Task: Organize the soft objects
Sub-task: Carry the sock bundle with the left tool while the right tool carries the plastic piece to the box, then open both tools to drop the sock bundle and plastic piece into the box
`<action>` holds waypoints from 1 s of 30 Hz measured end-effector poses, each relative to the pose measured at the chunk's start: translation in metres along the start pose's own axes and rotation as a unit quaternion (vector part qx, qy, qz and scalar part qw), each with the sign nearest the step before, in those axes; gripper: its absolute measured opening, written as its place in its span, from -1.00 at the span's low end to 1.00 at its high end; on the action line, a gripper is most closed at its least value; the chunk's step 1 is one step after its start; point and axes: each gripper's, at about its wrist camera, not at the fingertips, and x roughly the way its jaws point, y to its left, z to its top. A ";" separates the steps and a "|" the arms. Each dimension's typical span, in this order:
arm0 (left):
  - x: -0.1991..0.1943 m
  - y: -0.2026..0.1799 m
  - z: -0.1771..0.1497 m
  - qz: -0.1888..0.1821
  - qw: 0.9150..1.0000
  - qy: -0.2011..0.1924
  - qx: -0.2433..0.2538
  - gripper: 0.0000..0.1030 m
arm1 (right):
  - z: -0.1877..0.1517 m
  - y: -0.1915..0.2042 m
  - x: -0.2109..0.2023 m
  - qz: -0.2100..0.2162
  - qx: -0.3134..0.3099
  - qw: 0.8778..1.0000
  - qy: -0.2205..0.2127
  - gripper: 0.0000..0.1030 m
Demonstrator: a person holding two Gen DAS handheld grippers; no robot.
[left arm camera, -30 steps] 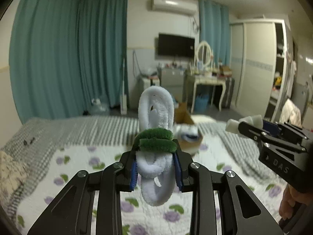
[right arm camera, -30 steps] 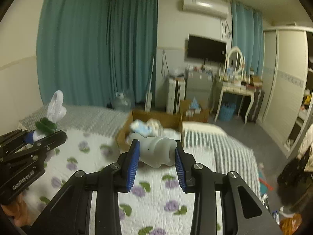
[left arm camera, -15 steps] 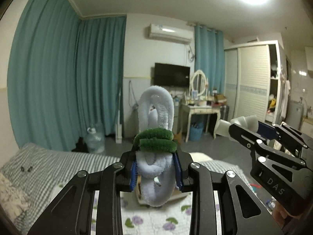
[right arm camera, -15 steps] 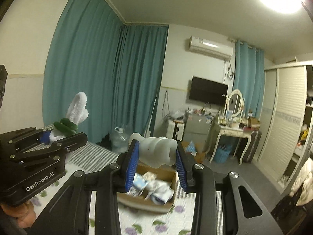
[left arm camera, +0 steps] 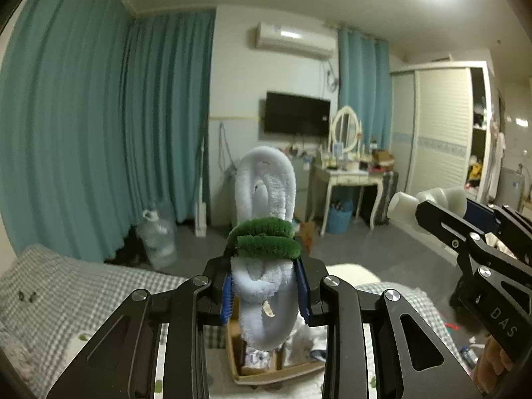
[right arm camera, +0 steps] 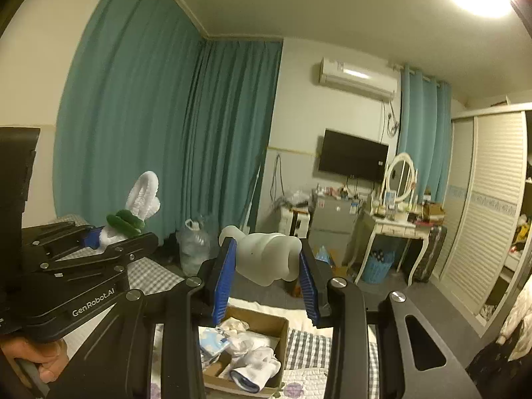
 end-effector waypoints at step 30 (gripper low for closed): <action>0.214 -0.020 -0.134 0.002 0.969 0.245 0.019 -0.41 | -0.232 -0.014 0.250 0.035 0.003 0.958 0.286 -0.29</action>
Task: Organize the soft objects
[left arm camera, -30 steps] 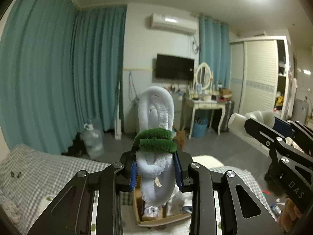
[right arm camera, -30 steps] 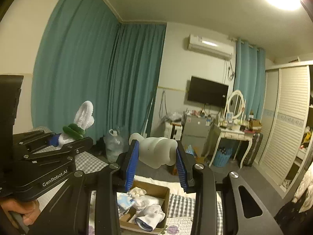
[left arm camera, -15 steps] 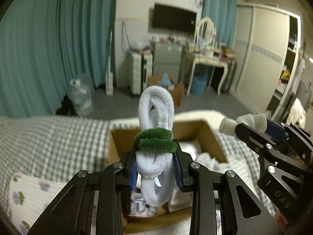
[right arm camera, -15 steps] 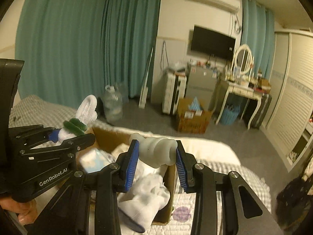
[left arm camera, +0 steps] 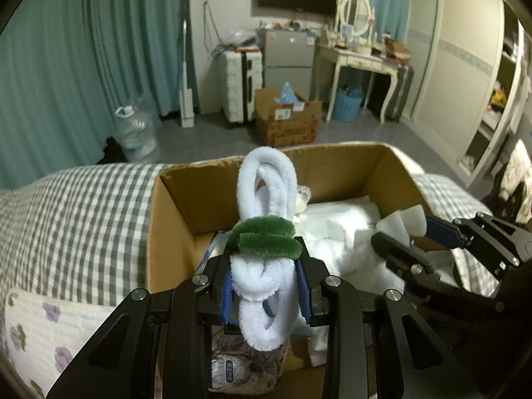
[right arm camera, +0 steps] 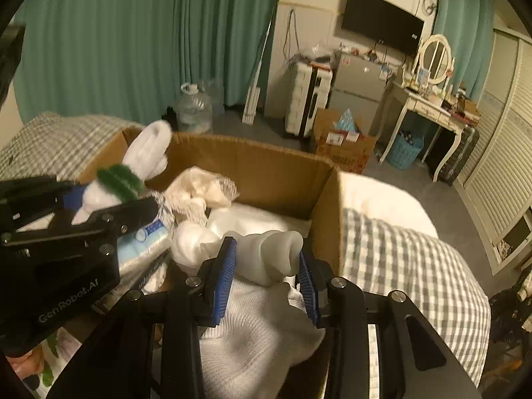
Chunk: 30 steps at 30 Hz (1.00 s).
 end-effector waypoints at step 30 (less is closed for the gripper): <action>-0.195 0.022 0.042 0.026 0.987 -0.153 -0.031 0.75 | 0.043 0.003 -0.181 -0.011 0.033 0.991 -0.126 0.76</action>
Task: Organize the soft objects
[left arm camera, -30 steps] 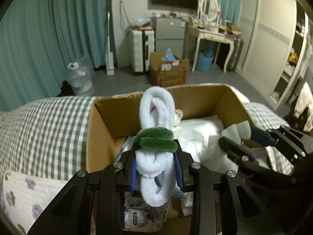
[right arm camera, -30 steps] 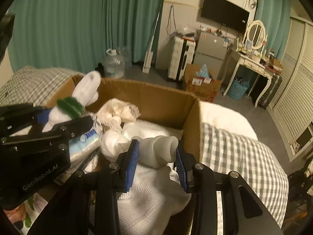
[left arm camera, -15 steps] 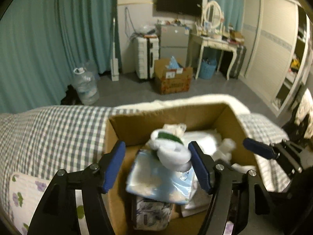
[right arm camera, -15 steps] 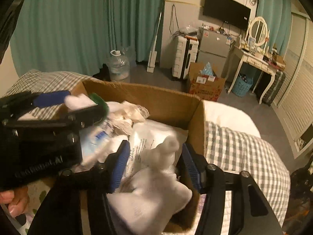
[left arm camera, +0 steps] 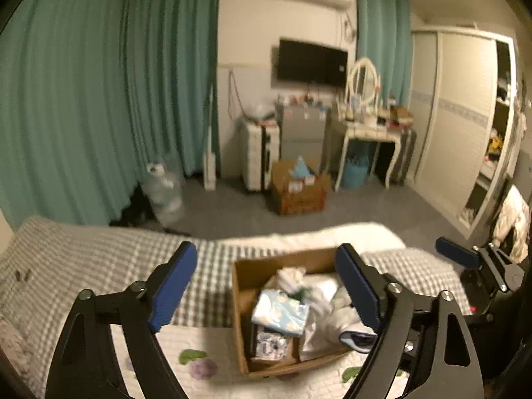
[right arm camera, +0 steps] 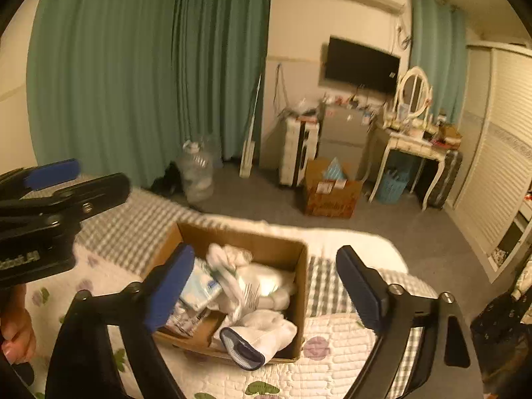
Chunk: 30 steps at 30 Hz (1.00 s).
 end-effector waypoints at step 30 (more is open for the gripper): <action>-0.203 0.011 -0.070 0.035 0.985 -0.170 0.012 1.00 | -0.038 0.024 -0.262 -0.020 0.011 0.990 -0.142 1.00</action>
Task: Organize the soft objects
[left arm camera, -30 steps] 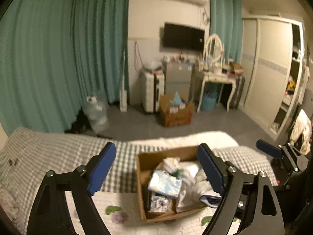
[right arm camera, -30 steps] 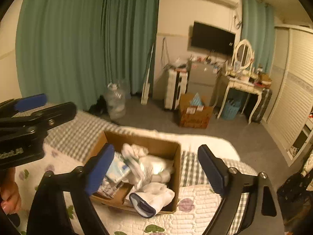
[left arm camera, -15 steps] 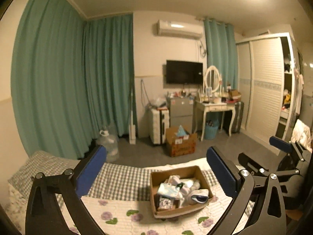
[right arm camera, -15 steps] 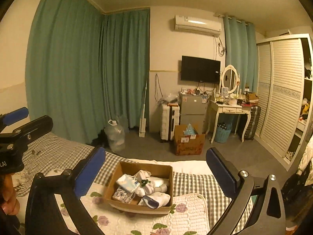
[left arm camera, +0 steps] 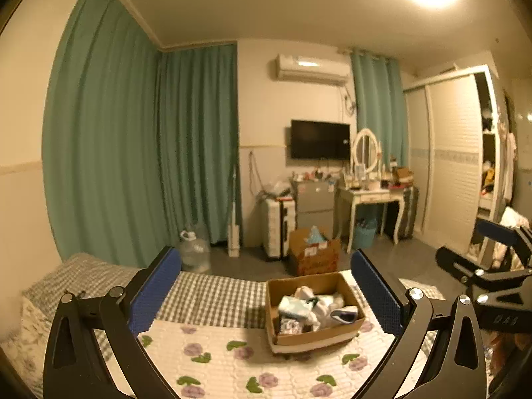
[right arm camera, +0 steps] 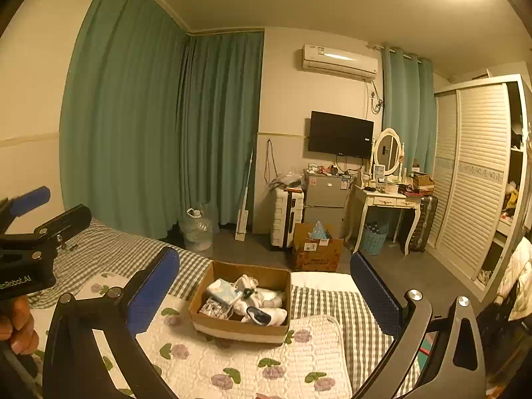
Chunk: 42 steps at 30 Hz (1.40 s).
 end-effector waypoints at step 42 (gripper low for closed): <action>0.050 0.018 -0.100 0.030 0.998 0.047 -0.024 1.00 | -0.106 0.012 0.060 0.007 0.019 0.999 0.035 1.00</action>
